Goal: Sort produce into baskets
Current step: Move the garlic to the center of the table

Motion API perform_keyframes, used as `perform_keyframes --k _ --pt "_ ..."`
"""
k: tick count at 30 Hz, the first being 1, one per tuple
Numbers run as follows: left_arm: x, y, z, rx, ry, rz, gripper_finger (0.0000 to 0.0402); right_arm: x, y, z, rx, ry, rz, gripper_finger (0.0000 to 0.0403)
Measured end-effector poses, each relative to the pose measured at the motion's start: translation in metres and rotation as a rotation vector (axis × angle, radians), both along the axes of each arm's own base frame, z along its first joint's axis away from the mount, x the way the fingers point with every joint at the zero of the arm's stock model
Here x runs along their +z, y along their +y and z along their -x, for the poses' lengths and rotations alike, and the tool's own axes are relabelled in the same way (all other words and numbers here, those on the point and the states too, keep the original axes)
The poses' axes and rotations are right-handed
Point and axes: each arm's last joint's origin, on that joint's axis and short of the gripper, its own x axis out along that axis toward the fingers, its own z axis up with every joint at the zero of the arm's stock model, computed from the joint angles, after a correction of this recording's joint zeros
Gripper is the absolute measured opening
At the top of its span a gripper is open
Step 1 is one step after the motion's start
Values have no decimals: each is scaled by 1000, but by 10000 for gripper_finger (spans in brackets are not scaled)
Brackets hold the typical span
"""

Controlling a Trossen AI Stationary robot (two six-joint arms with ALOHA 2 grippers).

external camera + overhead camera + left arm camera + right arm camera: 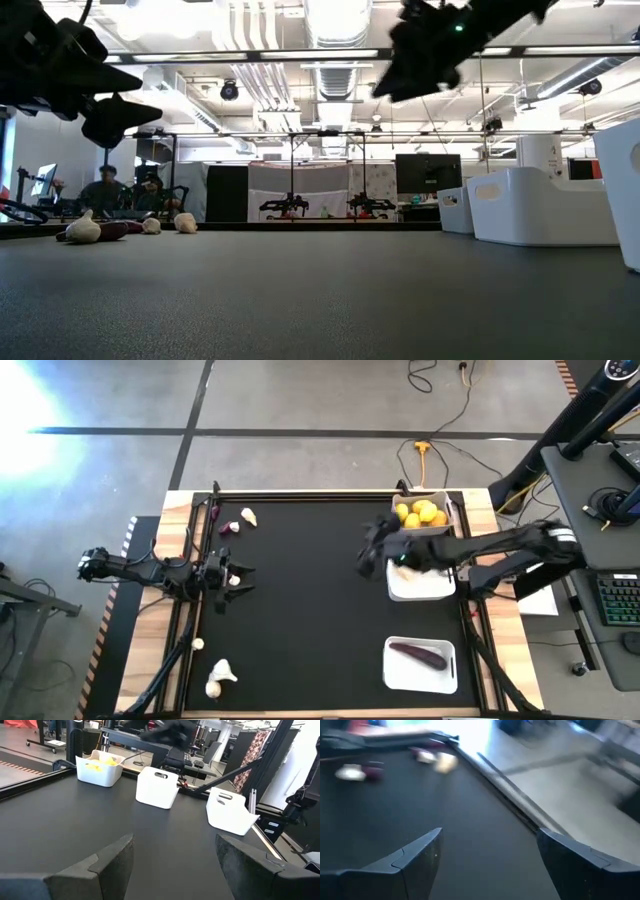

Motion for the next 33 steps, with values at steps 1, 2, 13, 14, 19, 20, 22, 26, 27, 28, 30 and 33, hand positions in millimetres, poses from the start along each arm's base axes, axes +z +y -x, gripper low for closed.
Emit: perform_keyframes --k 1,2,13,14,19,20,22,26,27,28,30,33 --pt "0 0 0 0 1 0 259 -6 7 -10 38 -10 13 313" --pt "0 0 0 0 1 0 259 -11 12 -18 64 -18 26 313" --pt "0 0 0 0 2 0 259 -47 28 -86 188 -25 20 306" --pt "0 0 0 0 2 0 259 -47 29 -90 192 -21 27 306" --pt "0 0 0 0 2 0 259 -33 34 -102 271 -81 23 301" --pt "0 0 0 0 2 0 259 -31 35 -103 298 -98 13 299" --pt "0 0 0 0 3 0 259 -26 37 -106 344 -142 -1 296" --pt "0 0 0 0 4 -1 259 -14 41 -107 393 -240 20 289" --pt "0 0 0 0 3 -1 259 -12 43 -107 399 -251 28 287" --pt "0 0 0 0 3 -1 259 -11 45 -107 404 -261 30 285" --pt "0 0 0 0 3 0 259 -12 50 -107 419 -264 29 282" --pt "0 0 0 0 4 -1 259 -16 60 -108 448 -257 34 278"
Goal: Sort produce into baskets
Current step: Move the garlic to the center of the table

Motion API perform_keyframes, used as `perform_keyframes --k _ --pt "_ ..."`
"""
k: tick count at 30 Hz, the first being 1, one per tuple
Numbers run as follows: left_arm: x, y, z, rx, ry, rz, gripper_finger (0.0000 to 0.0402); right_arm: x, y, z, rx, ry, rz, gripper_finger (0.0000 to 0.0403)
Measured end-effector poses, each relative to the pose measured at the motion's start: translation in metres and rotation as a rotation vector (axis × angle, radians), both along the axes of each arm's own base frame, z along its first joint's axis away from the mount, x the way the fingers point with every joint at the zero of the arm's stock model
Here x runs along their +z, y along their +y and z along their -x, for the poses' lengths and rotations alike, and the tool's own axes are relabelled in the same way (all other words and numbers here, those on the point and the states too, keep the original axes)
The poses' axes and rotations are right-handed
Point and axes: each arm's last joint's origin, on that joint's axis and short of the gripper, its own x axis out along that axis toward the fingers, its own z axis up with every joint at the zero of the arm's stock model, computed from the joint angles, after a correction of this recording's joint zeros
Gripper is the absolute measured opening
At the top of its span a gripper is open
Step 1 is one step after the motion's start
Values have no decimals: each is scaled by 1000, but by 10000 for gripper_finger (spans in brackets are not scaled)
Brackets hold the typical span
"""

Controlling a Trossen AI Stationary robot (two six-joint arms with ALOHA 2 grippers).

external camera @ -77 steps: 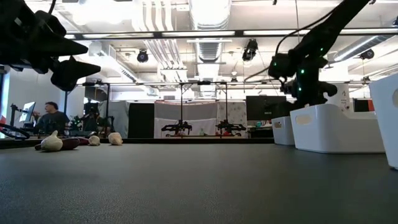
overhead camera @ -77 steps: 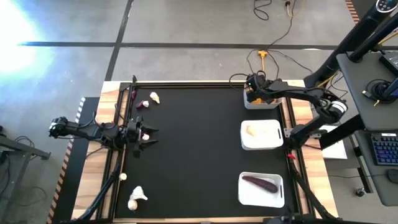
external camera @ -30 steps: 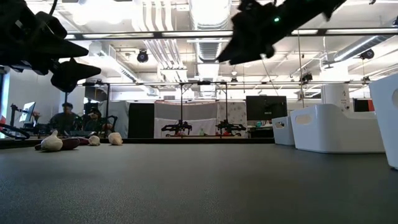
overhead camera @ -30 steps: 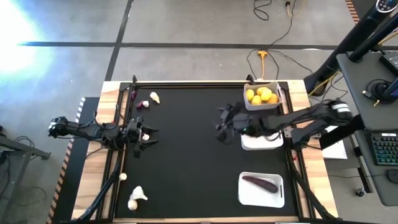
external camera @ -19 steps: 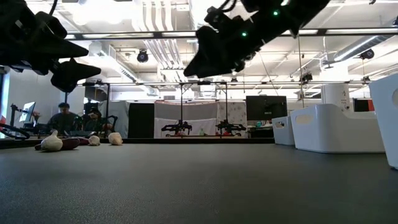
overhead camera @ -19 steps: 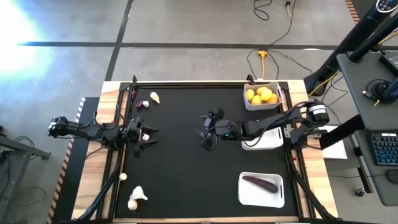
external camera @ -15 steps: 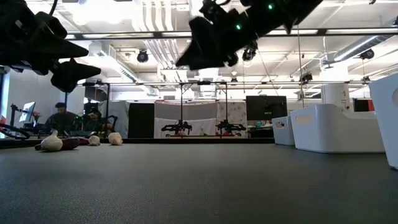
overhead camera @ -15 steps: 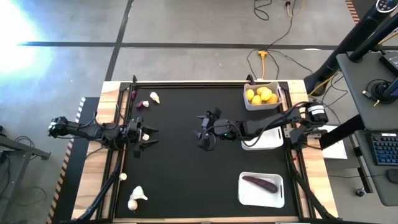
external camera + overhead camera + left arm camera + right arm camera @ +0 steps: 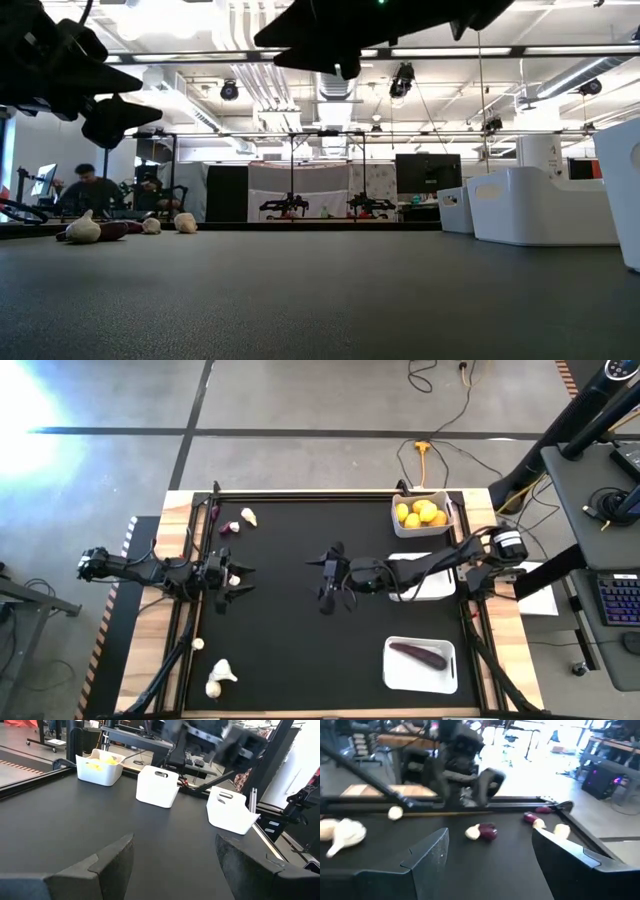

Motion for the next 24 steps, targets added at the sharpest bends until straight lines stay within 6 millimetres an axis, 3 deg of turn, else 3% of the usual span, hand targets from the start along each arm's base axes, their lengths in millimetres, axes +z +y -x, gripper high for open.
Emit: perform_keyframes --k 5,16,20,24 --pt "1 0 0 3 -13 3 259 2 6 -1 21 -29 28 277" --pt "30 3 1 115 -306 70 259 3 5 0 26 -15 81 274" --pt "43 6 -1 230 -225 86 259 13 5 4 20 -34 109 277" --pt "51 14 -2 522 54 104 259 25 4 11 16 -44 83 278"
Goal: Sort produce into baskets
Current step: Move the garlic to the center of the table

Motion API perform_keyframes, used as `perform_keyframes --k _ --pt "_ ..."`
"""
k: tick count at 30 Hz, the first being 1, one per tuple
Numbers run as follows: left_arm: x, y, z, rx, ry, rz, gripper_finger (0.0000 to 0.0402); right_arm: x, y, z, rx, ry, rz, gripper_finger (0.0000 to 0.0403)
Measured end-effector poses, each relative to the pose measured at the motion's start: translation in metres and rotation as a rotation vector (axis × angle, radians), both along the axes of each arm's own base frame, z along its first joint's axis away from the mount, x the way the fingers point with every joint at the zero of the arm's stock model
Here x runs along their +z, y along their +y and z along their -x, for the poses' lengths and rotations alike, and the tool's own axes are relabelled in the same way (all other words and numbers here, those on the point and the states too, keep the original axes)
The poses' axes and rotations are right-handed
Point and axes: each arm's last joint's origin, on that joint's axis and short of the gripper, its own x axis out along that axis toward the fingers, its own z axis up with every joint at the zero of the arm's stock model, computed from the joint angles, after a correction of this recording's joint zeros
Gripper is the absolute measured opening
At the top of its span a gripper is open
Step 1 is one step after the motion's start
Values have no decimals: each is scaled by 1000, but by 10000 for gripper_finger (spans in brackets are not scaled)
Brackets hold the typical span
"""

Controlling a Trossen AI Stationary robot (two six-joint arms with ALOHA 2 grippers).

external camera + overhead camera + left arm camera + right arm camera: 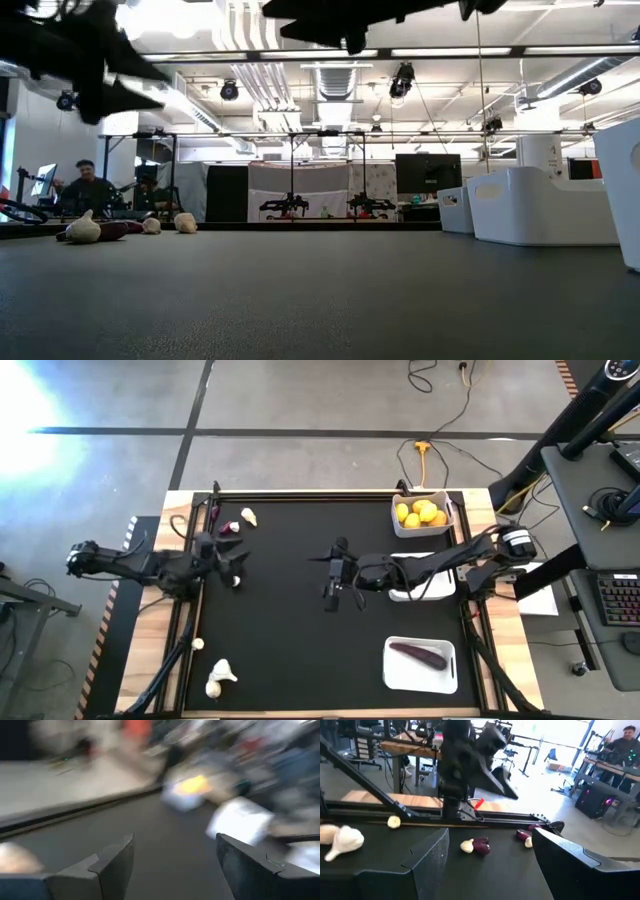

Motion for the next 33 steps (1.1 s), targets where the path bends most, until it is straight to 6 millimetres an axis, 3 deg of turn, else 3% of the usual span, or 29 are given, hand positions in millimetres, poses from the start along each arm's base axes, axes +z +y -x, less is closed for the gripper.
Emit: perform_keyframes --k 7,12,16,22,28,33 --pt "21 17 -14 375 225 132 259 11 -3 19 -9 116 -40 275" --pt "28 43 -39 468 376 315 259 19 -2 32 -17 163 -96 276" --pt "12 80 -56 501 537 463 258 19 6 40 4 217 -96 272" --pt "-19 136 -61 563 620 614 260 23 17 45 43 225 -74 271" --pt "-47 169 -56 636 683 673 288 28 15 48 43 208 -57 276" --pt "-58 193 -60 680 632 646 318 27 15 47 44 212 -53 274"
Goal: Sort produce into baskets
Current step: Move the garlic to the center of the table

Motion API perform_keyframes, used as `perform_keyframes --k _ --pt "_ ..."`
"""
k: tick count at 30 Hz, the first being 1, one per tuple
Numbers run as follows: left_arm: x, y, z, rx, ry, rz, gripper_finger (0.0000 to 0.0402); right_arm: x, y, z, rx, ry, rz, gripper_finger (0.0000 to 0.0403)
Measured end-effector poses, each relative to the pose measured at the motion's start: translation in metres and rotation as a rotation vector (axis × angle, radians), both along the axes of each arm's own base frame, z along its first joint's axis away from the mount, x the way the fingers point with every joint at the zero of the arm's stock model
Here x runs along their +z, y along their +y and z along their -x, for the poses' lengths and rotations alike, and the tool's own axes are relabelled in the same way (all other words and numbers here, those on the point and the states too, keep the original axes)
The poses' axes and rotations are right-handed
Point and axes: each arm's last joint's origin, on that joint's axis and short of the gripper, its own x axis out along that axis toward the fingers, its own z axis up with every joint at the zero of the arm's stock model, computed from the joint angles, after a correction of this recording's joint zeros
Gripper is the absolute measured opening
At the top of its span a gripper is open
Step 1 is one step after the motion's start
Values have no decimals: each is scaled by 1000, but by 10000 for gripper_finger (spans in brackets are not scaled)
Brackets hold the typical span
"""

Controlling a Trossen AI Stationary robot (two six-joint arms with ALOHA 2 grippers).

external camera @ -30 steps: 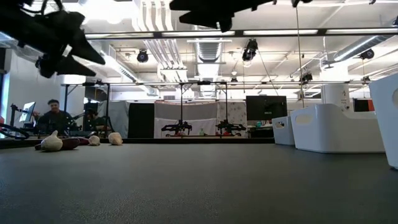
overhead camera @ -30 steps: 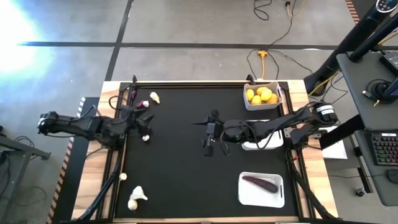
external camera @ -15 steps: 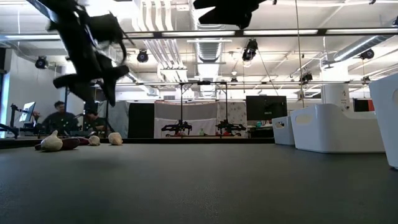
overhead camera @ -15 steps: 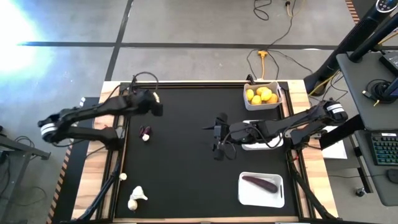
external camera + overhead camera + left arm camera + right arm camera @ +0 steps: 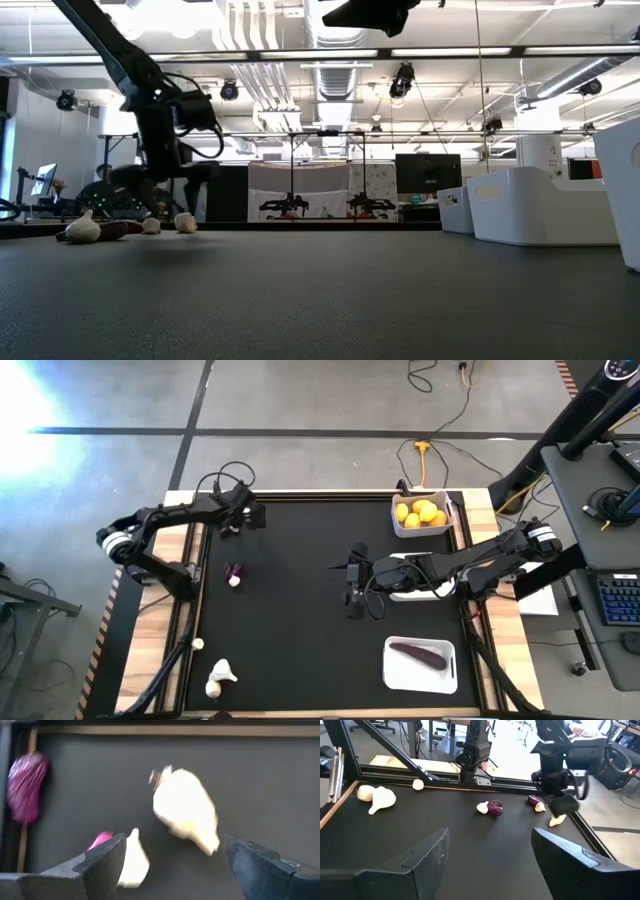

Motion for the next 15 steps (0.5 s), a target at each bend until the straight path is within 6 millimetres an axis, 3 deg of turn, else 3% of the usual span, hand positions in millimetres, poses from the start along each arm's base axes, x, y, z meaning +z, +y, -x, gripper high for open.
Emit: perform_keyframes --k 8,15 --pt "-20 20 -13 85 26 -68 321 -1 0 0 5 9 14 277" --pt "-29 30 -35 11 20 -55 297 -1 0 0 13 13 37 270"
